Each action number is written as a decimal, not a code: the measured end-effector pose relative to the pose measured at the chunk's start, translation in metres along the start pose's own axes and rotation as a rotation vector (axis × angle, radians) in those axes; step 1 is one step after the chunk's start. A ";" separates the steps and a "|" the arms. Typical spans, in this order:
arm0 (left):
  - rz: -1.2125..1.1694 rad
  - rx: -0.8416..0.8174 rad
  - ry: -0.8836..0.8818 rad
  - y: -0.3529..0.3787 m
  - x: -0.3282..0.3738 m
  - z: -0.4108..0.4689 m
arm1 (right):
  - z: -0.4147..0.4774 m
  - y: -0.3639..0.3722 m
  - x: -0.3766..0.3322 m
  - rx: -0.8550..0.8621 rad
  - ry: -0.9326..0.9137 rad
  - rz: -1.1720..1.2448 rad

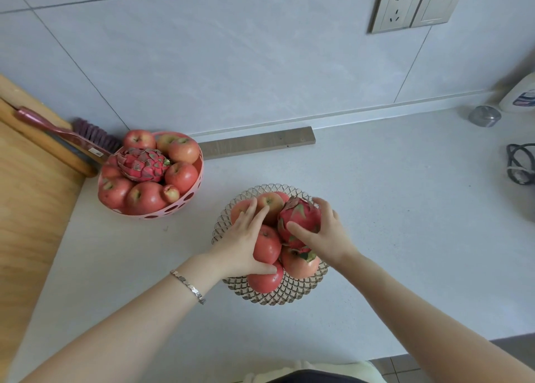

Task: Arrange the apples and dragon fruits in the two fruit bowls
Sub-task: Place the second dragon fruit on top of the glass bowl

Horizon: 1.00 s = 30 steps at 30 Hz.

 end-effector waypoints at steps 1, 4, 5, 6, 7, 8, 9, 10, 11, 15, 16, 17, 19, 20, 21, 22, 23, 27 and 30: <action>-0.016 0.003 -0.001 0.001 -0.002 -0.001 | -0.001 0.004 0.001 -0.005 0.006 -0.020; -0.042 0.021 0.002 0.001 -0.004 -0.003 | -0.001 0.004 -0.001 -0.006 -0.025 -0.062; -0.056 0.026 0.003 0.002 -0.004 -0.003 | 0.000 0.003 -0.002 -0.014 -0.048 -0.091; -0.075 0.031 0.001 0.002 -0.003 -0.002 | 0.000 0.002 -0.003 -0.024 -0.067 -0.131; -0.087 0.033 0.000 0.003 -0.003 -0.002 | 0.001 0.002 -0.003 -0.033 -0.075 -0.170; -0.094 0.030 0.000 0.003 -0.003 -0.002 | 0.003 0.003 -0.003 -0.036 -0.071 -0.202; -0.096 0.026 0.003 0.003 -0.003 -0.002 | 0.004 0.005 -0.003 -0.039 -0.059 -0.226; -0.094 0.024 0.002 0.003 -0.003 -0.003 | 0.007 0.006 -0.002 -0.052 -0.044 -0.241; -0.087 0.017 -0.007 0.004 -0.004 -0.004 | 0.009 0.007 0.000 -0.085 -0.027 -0.234; -0.007 0.072 -0.065 0.002 -0.017 -0.009 | 0.006 -0.004 0.006 -0.156 0.033 0.121; -0.046 0.112 -0.102 0.001 -0.022 -0.012 | 0.005 -0.011 0.011 -0.105 0.061 0.186; -0.123 0.161 -0.153 -0.001 -0.029 -0.015 | 0.004 -0.018 0.020 -0.046 0.101 0.211; -0.339 0.268 -0.300 0.002 -0.048 -0.021 | 0.001 -0.025 0.045 0.043 0.224 0.211; -0.469 0.281 -0.412 0.010 -0.060 -0.023 | -0.001 -0.024 0.058 0.043 0.308 0.229; -0.660 0.267 -0.552 0.021 -0.072 -0.025 | -0.004 -0.018 0.070 0.005 0.399 0.269; -0.914 0.215 -0.703 0.037 -0.080 -0.027 | -0.010 -0.009 0.079 -0.053 0.490 0.337; -1.165 0.132 -0.836 0.055 -0.082 -0.029 | -0.014 0.001 0.085 -0.113 0.564 0.425; -1.554 0.020 -0.944 0.070 -0.064 -0.033 | -0.014 0.026 0.077 -0.176 0.629 0.620; -1.557 0.036 -0.929 0.069 -0.063 -0.026 | -0.002 0.030 0.073 -0.163 0.633 0.629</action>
Point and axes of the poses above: each hand's wrist, its own z-axis towards the middle knuckle, its own y-axis out of the palm, x = y × z, the point moved 6 cm from there along z, towards the middle knuckle, and after that the axes turned 2 degrees about z, right-handed, at the moved point
